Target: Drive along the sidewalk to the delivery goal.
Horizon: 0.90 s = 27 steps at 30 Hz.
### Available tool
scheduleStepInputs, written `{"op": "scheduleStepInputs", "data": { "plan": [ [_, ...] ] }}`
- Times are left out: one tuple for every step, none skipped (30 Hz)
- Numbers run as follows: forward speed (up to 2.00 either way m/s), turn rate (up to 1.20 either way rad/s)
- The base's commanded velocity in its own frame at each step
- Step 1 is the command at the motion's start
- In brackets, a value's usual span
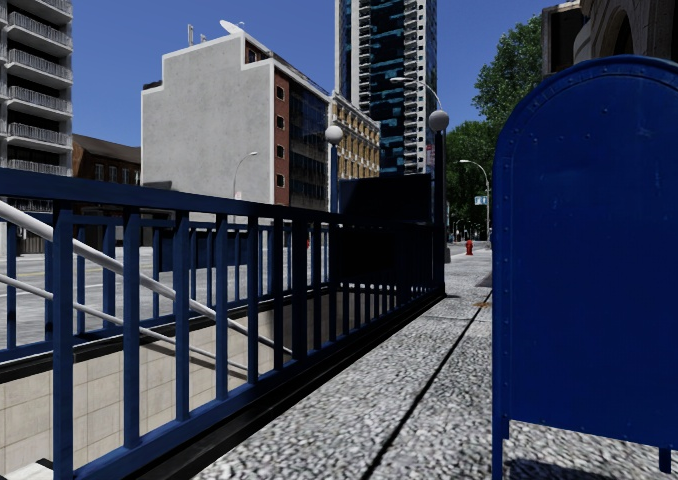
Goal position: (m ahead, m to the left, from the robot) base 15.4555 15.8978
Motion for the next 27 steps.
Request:
{"op": "scheduleStepInputs", "data": {
  "plan": [
    [0.0, 0.0],
    [0.0, 0.0],
    [0.0, 0.0],
    [0.0, 0.0],
    [0.0, 0.0],
    [0.0, 0.0],
    [0.0, 0.0],
    [0.0, 0.0],
    [0.0, 0.0],
    [0.0, 0.0],
    [0.0, 0.0],
    [0.0, 0.0],
    [0.0, 0.0],
    [0.0, 0.0],
    [0.0, 0.0],
    [0.0, 0.0],
    [0.0, 0.0],
    [0.0, 0.0],
    [0.0, 0.0],
    [0.0, 0.0],
    [0.0, 0.0],
    [0.0, 0.0],
    [0.0, 0.0],
    [0.0, 0.0],
    [0.0, 0.0],
    [0.0, 0.0],
    [0.0, 0.0]
  ]
}}
